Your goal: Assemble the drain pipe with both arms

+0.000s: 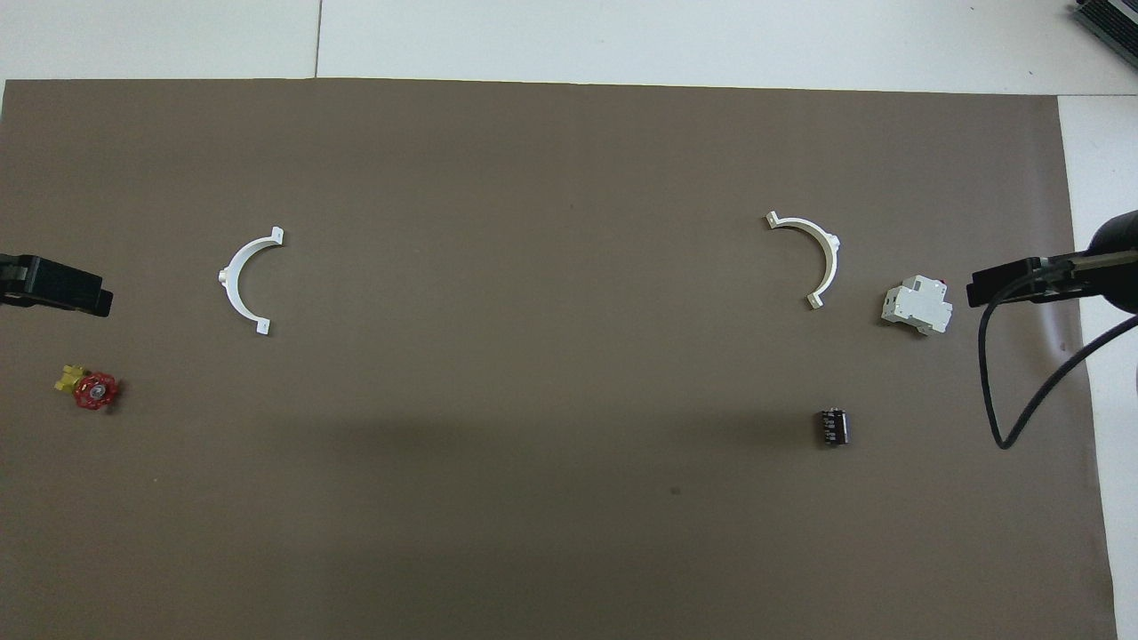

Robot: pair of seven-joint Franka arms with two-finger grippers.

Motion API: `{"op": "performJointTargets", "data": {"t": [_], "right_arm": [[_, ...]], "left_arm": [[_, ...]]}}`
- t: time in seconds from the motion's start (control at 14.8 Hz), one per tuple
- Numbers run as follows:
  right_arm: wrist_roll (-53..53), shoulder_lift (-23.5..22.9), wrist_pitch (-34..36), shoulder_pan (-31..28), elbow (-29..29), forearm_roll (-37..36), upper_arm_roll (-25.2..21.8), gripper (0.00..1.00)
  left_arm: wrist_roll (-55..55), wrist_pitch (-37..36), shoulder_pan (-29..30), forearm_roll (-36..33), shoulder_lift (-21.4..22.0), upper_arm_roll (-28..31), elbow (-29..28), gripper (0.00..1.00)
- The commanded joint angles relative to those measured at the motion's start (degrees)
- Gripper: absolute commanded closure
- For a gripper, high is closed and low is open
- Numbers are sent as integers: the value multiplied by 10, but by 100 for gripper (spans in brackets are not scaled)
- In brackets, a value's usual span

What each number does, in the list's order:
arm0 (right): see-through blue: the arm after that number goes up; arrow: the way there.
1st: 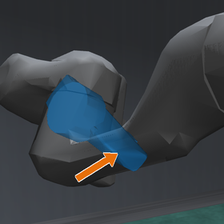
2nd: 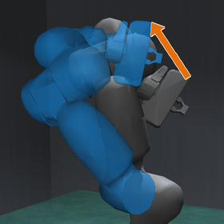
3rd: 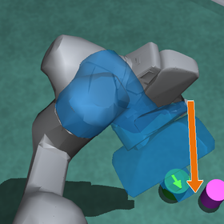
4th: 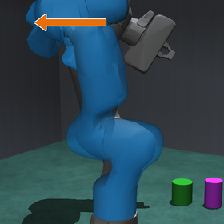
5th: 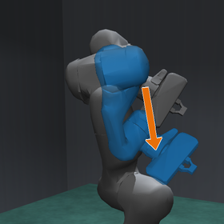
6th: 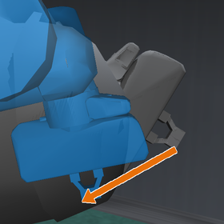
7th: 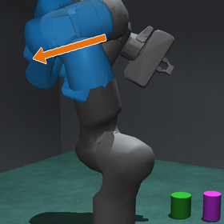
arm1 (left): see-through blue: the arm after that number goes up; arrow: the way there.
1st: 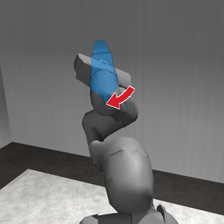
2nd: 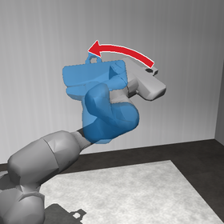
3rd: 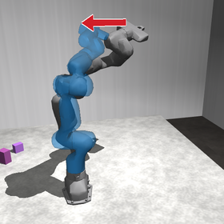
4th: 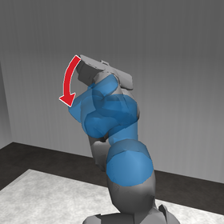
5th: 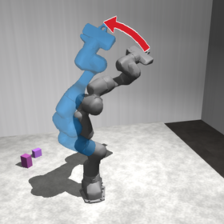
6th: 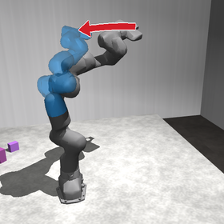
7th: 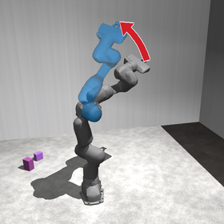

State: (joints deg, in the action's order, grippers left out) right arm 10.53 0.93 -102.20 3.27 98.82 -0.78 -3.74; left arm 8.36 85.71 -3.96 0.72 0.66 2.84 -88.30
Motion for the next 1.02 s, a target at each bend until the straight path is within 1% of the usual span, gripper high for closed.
{"op": "performJointTargets", "data": {"t": [0.0, 0.07, 0.27, 0.47, 0.61, 0.75, 0.81, 0.88, 0.95], "right_arm": [[97, -72, -103, -5, 11, 37, 3, 0], [125, -107, -140, -5, 8, 58, 3, 0], [177, -184, -228, 9, 7, 61, 4, 0], [264, -231, -297, 11, 10, 63, 4, 0], [301, -260, -318, 1, 13, 65, 4, 0], [300, -276, -344, 2, 25, 66, 4, 4], [302, -276, -364, 4, 36, 65, 3, 8], [306, -277, -375, 4, 43, 65, 4, 14], [307, -283, -384, 4, 44, 65, 3, 24]], "left_arm": [[-2, -5, 3, 8, 7, 1, -7, 0], [-2, -5, 3, 8, 7, 1, -7, 0], [-2, -5, 3, 8, 7, 1, -7, 0], [-2, -5, 3, 8, 7, 1, -7, 0], [-2, -5, 3, 8, 7, 1, -7, 0], [-2, -5, 3, 8, 7, 1, -7, 0], [-2, -5, 3, 8, 7, 1, -7, 0], [-2, -5, 3, 8, 7, 1, -7, 0], [-2, -5, 3, 8, 7, 1, -7, 0]]}}
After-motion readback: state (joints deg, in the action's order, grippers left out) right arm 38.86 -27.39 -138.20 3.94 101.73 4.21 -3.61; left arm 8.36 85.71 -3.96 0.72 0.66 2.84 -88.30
